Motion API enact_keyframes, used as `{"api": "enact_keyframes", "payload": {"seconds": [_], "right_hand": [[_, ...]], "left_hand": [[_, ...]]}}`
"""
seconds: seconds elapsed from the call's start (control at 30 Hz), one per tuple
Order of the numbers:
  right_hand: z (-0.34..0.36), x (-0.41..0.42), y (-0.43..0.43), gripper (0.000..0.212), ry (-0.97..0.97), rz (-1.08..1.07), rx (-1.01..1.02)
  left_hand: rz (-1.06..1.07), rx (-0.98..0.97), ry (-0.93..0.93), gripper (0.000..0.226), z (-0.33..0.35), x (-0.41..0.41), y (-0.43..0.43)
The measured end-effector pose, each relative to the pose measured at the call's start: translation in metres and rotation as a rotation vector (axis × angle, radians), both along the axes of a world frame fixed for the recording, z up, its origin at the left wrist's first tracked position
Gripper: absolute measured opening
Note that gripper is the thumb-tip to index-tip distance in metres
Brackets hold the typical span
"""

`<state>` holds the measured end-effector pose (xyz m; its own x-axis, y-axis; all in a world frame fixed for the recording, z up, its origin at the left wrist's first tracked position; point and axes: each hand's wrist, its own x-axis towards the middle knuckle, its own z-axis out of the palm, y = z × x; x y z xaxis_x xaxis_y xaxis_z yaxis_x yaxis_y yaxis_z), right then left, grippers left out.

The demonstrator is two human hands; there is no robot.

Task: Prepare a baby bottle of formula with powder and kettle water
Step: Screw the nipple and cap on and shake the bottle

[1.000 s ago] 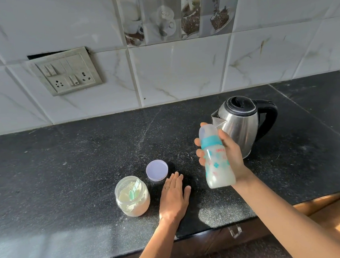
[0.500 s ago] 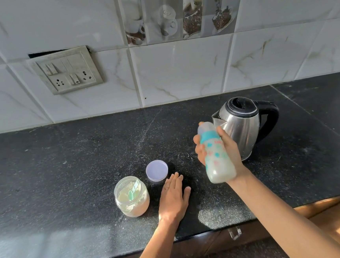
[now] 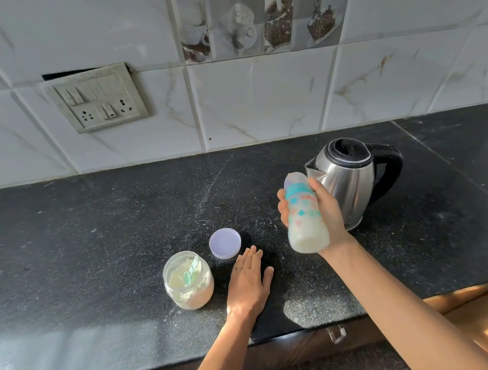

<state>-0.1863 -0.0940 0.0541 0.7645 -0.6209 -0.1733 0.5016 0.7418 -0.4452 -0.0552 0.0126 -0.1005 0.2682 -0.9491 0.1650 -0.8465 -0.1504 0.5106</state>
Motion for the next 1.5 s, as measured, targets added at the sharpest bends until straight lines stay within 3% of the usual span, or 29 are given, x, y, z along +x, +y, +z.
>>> {"api": "enact_keyframes", "payload": {"seconds": [0.1, 0.3, 0.47, 0.53, 0.63, 0.7, 0.9, 1.03, 1.13, 1.2, 1.3, 1.4, 1.5], "right_hand": [[0.001, 0.005, 0.002, 0.057, 0.103, -0.075, 0.035], [0.006, 0.01, 0.002, 0.091, 0.143, -0.088, -0.141], [0.019, 0.007, 0.001, 0.074, 0.248, -0.086, -0.49], [0.023, 0.008, 0.0, 0.067, 0.167, -0.1, -0.293], [0.022, 0.012, -0.003, 0.066, -0.098, -0.141, 0.394], [0.022, 0.012, -0.006, 0.054, -0.136, -0.222, 0.583], [0.021, 0.01, -0.012, 0.044, -0.098, -0.255, 0.571], [0.021, 0.01, -0.015, 0.051, -0.04, -0.234, 0.518], [0.018, 0.004, -0.019, 0.06, -0.037, 0.012, 0.396], [0.021, 0.004, -0.021, 0.055, -0.094, 0.213, 0.265], [0.029, 0.015, -0.017, 0.042, -0.052, 0.041, 0.156], [0.026, 0.027, -0.017, 0.04, -0.016, -0.238, 0.456], [0.021, 0.029, -0.014, 0.053, -0.004, -0.234, 0.555]], "left_hand": [[-0.002, 0.002, 0.002, 0.049, 0.001, -0.001, 0.001], [-0.001, 0.012, -0.014, 0.049, 0.002, -0.001, 0.0], [-0.002, 0.015, -0.023, 0.05, 0.001, -0.001, 0.0], [-0.007, 0.021, -0.031, 0.053, 0.0, 0.0, 0.0], [-0.006, 0.024, -0.025, 0.065, 0.001, -0.001, 0.0], [-0.011, 0.032, -0.032, 0.069, 0.0, -0.001, 0.0], [-0.004, 0.049, -0.037, 0.069, -0.001, -0.001, -0.001], [-0.005, 0.054, -0.04, 0.07, 0.0, -0.001, -0.001], [-0.004, 0.06, -0.037, 0.072, 0.001, -0.001, -0.001], [-0.007, 0.057, -0.039, 0.072, 0.002, 0.0, -0.001], [-0.006, 0.061, -0.04, 0.069, 0.002, 0.0, -0.001], [-0.007, 0.051, -0.037, 0.07, 0.002, -0.001, 0.0], [-0.008, 0.046, -0.037, 0.069, 0.002, -0.001, 0.0]]}}
